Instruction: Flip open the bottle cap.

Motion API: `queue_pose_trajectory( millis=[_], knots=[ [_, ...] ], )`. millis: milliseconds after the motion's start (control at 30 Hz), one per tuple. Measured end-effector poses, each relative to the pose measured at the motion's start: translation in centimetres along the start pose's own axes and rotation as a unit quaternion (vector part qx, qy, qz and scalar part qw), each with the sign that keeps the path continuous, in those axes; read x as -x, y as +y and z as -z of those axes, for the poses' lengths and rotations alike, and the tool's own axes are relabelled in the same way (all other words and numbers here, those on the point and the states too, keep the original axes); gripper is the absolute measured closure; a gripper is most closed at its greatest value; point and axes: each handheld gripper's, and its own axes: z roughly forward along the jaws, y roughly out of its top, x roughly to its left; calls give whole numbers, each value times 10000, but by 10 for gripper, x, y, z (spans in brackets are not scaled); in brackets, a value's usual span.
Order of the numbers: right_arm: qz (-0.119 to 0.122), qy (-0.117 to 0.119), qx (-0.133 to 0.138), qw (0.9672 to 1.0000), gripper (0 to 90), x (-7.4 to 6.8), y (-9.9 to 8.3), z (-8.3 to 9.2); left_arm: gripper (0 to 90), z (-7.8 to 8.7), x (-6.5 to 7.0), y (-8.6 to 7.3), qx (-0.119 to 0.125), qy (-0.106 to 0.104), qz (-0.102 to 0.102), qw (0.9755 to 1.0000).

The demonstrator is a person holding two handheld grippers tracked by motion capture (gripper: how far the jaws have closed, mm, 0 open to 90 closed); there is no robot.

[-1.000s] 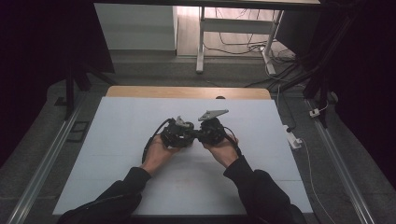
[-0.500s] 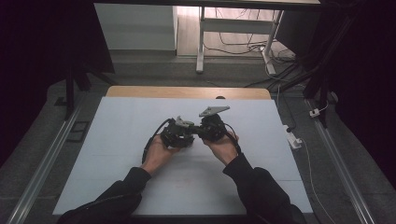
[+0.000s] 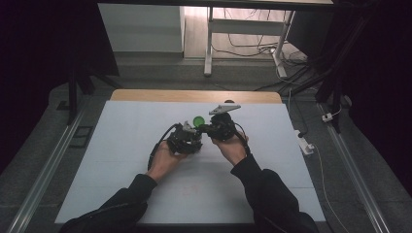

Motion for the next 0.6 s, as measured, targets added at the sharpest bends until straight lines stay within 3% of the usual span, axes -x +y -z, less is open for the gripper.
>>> queue_pose_trajectory(
  millis=[233,500,600],
  knots=[
    [-107,7,21,9999,892,5,-2,-1,536,0,-1,0,3,-23,-16,10000],
    [-23,11,23,10000,887,4,-4,2,525,0,-3,1,-67,-93,-50,9999],
    [-20,-7,33,10000,852,4,-4,5,458,1,-3,2,-64,-113,-45,9999]
  ],
)
